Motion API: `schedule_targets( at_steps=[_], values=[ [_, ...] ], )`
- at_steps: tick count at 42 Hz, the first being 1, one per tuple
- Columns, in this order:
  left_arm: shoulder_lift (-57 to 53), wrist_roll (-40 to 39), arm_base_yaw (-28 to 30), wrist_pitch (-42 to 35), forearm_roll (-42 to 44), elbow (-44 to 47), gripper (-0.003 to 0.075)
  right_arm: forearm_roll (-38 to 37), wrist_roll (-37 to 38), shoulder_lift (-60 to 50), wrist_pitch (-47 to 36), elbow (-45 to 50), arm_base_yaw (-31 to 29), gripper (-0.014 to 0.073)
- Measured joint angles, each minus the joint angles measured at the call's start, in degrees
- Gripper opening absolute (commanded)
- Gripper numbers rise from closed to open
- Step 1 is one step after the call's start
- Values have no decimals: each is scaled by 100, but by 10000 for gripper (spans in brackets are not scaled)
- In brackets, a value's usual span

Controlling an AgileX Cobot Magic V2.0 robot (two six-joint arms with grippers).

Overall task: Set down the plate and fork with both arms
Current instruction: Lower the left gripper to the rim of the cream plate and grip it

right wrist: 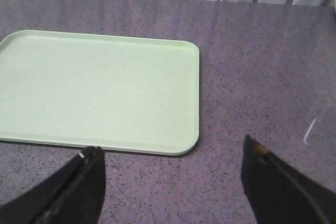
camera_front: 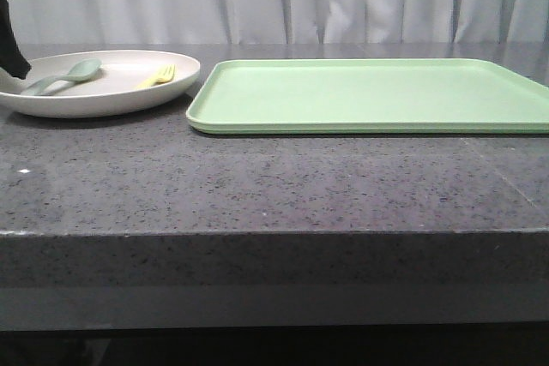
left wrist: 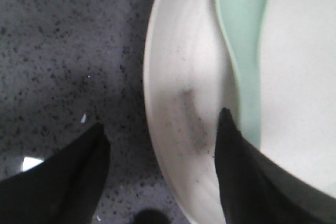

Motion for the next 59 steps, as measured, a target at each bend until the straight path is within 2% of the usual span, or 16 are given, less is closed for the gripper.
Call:
schedule_targets(
  at_steps=[16,19,30,43,59],
  values=[
    [626,42,28,73,-317,-678,412,1,0,0,0,0,0,562],
    [636,42,28,75,-317,-681,373,1,0,0,0,0,0,562],
    [639,42,28,213,-325,-681,148,1,0,0,0,0,0,562],
    [639,42,28,117,-338,-681,-19,1,0,0,0,0,0,562],
    [649,22,28,212,-530,-844,-18,1,0,0,0,0,0,562]
  ],
)
